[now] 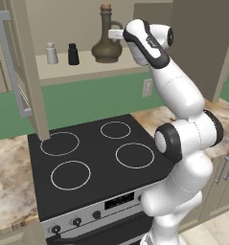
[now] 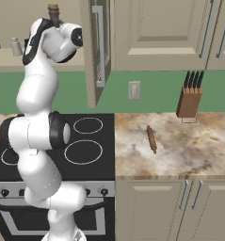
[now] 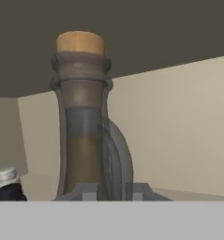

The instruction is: There are various items on the counter. Only move the condiments/shakers into the cabinet.

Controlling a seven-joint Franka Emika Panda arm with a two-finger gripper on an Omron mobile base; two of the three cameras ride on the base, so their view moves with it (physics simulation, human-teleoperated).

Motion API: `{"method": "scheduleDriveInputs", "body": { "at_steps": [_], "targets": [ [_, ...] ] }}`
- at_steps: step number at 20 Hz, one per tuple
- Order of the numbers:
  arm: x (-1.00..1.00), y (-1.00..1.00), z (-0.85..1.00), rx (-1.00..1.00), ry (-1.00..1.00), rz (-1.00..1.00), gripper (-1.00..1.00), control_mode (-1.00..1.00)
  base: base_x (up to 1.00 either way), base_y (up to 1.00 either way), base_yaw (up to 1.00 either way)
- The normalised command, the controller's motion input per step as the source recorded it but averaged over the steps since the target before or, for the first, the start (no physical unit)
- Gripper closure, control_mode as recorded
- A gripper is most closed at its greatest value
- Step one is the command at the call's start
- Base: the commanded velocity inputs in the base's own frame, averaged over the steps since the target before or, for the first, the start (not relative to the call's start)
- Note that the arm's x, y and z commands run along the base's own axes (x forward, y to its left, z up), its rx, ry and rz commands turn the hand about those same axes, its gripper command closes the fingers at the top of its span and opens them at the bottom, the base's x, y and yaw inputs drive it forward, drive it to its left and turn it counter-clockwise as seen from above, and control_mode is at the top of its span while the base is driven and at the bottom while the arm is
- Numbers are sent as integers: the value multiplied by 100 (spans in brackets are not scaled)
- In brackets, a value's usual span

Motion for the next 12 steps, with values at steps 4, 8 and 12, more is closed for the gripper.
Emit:
{"method": "scheduleDriveInputs", "body": {
  "at_steps": [4, 8, 12],
  "targets": [
    [11, 7, -39, 0, -4, 0, 100, -100, 0, 0, 0],
    [4, 16, -46, 0, -5, 0, -100, -100, 0, 0, 0],
    [0, 18, -41, 0, -5, 0, -100, -100, 0, 0, 0]
  ]
}}
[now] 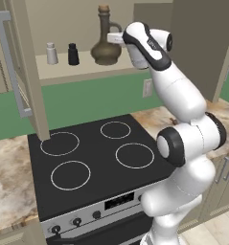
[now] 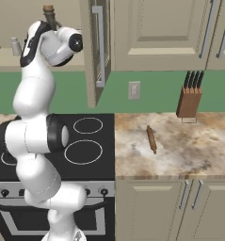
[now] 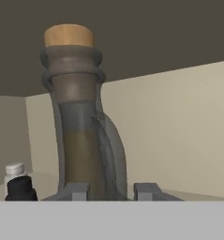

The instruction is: There are various items on the counter. Only move the condiments/shakers into the cabinet.

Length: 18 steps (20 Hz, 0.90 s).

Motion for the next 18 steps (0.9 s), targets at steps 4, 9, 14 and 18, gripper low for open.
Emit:
{"method": "scheduleDriveInputs", "body": {
  "at_steps": [4, 9, 14, 18],
  "targets": [
    [0, 1, -14, 0, -4, -3, -100, -100, 0, 0, 0],
    [-3, 0, 0, 0, -1, -6, -100, -100, 0, 0, 0],
    [-14, -4, 15, 0, 0, -9, -100, -100, 0, 0, 0],
    [-46, -26, 25, 0, 0, -10, -100, -100, 0, 0, 0]
  ]
}}
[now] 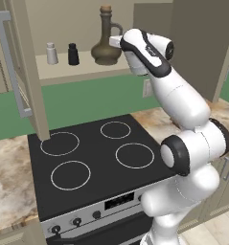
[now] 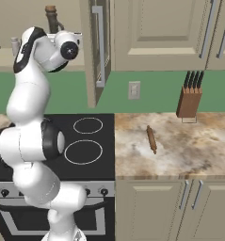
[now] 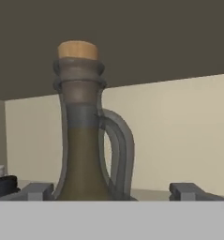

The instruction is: There are various items on the counter. Only move the condiments/shakers into the cabinet.

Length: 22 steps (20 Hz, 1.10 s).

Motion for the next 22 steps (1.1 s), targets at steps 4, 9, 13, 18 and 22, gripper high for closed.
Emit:
{"method": "scheduleDriveInputs", "body": {
  "at_steps": [4, 9, 13, 18, 22],
  "targets": [
    [-66, -25, 8, 0, 0, -8, -100, -100, 0, 0, 0],
    [-97, -22, 0, 0, 0, -2, -100, -100, 0, 0, 0],
    [-100, -25, 4, 0, 2, 0, -100, -100, 0, 0, 0],
    [-100, -20, 0, -5, 11, 0, -100, -100, 0, 0, 0],
    [-100, -6, -2, -12, 20, 0, -100, -100, 0, 0, 0]
  ]
}}
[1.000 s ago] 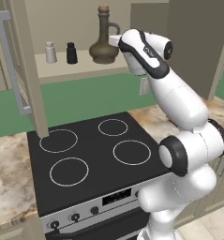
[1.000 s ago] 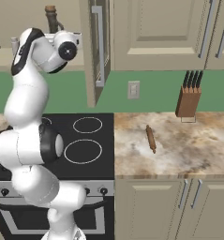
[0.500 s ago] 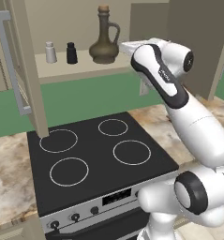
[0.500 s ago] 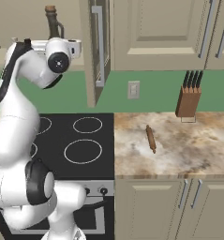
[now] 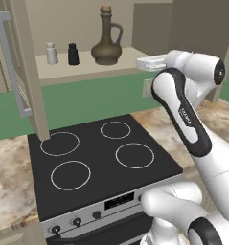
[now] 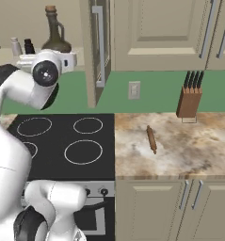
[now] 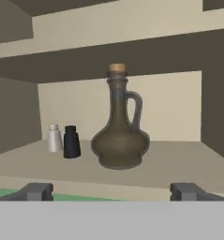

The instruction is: There are various items on the counter. Only move the condiments/shakers into the cabinet.

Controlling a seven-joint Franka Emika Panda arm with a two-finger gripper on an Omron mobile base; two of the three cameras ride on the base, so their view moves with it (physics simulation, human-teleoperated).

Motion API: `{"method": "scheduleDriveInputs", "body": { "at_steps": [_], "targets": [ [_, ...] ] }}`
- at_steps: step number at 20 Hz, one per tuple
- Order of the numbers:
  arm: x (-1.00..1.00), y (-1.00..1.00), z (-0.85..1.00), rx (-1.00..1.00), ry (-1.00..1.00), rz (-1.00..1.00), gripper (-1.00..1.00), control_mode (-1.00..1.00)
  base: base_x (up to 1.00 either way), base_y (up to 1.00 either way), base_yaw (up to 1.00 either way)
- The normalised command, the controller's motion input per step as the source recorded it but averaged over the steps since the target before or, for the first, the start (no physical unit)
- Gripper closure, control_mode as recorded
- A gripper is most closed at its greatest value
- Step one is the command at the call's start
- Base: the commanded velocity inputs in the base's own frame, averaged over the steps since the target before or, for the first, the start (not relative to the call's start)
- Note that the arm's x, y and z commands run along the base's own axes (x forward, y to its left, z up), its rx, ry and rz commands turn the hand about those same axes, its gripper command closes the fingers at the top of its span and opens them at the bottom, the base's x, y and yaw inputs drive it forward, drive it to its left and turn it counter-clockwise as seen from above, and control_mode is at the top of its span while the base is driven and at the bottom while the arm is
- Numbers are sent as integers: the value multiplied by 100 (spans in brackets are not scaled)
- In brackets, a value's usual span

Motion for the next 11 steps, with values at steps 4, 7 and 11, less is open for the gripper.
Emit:
{"method": "scheduleDriveInputs", "body": {
  "at_steps": [4, 7, 11],
  "targets": [
    [-98, 0, -24, -18, 23, 0, -100, -100, 0, 0, 0],
    [-82, 0, -39, -21, 27, 0, -100, -100, 0, 0, 0],
    [-63, 4, -55, -21, 32, -1, -100, -100, 0, 0, 0]
  ]
}}
